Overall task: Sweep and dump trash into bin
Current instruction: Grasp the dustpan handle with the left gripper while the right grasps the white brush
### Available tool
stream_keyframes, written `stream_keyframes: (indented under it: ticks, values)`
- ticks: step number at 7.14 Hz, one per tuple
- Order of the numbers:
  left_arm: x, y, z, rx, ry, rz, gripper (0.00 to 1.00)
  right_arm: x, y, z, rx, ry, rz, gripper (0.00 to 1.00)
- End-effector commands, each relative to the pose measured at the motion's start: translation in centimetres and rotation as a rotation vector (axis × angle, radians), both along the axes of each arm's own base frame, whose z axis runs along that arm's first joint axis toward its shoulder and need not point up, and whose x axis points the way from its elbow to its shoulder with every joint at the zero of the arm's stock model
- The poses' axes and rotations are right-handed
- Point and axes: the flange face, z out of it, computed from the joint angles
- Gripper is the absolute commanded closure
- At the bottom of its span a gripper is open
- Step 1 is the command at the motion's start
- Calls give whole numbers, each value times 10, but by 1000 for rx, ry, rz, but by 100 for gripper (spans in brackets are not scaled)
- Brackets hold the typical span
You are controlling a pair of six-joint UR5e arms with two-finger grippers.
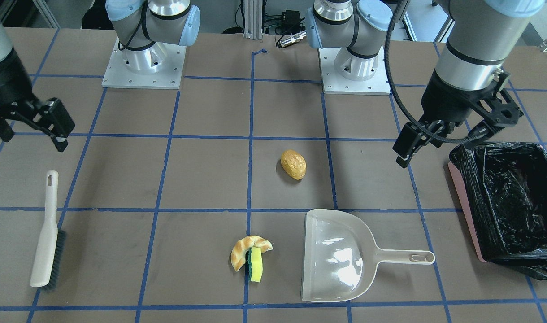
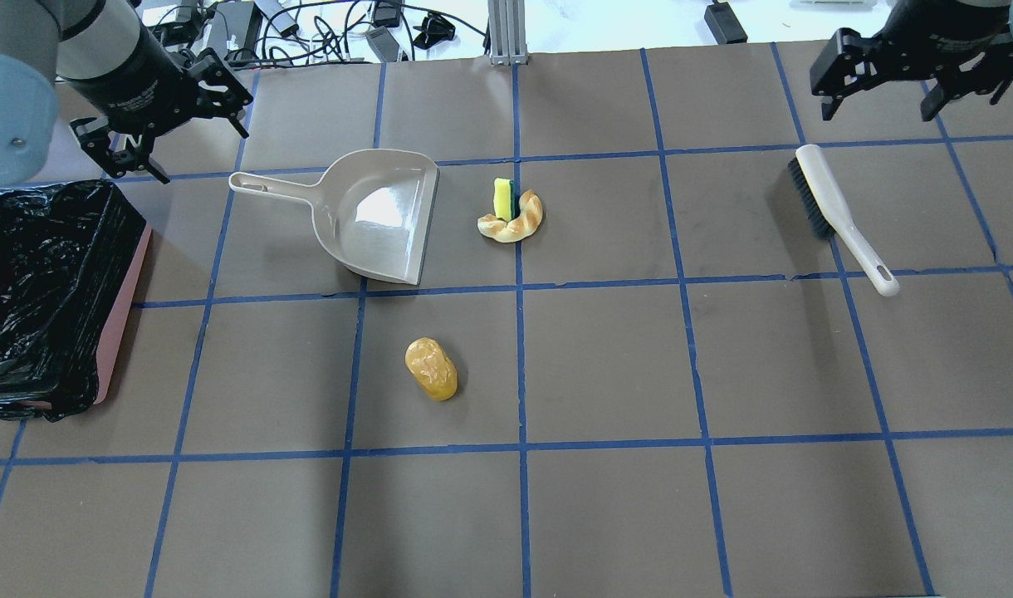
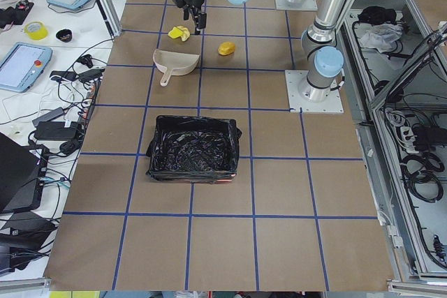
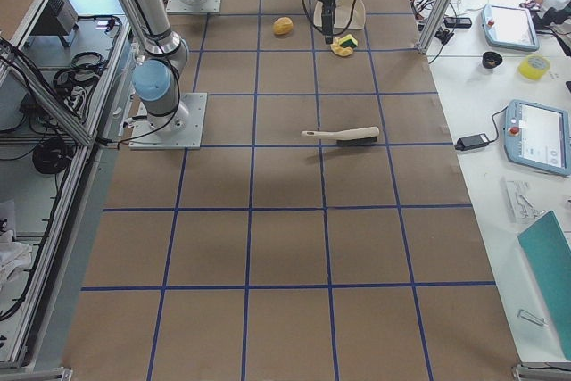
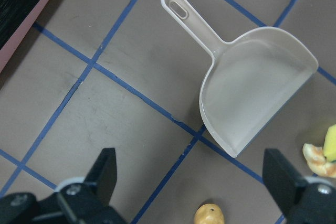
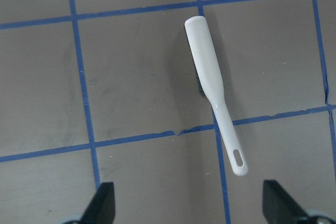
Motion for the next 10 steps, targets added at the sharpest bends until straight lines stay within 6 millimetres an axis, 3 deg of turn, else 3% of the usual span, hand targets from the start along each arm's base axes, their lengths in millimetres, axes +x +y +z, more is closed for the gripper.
stream_keyframes:
  ticks: [1, 2, 3, 4, 5, 6, 7, 10]
  values:
    - [38, -10, -32, 43, 40, 262, 0, -49, -8, -81, 142, -35, 157, 0]
    - [56, -22, -50, 55, 83, 445, 0, -60, -9, -121, 108, -19, 166, 0]
    - [61, -36, -72, 86, 107, 577, 0, -72, -6, -167, 107, -14, 178, 0]
    - [60, -51, -95, 91, 169, 708, 0, -79, -6, -199, 102, -6, 256, 0]
    - [57, -78, -121, 50, 273, 710, 0, -86, -4, -206, 89, 5, 272, 0]
    - [64, -94, -155, 89, 286, 742, 0, -99, -6, -218, 90, 8, 274, 0]
    - [68, -104, -175, 117, 291, 814, 0, -112, -4, -225, 110, -2, 276, 0]
    - [76, -133, -198, 104, 295, 834, 0, -111, 9, -240, 130, -61, 268, 4]
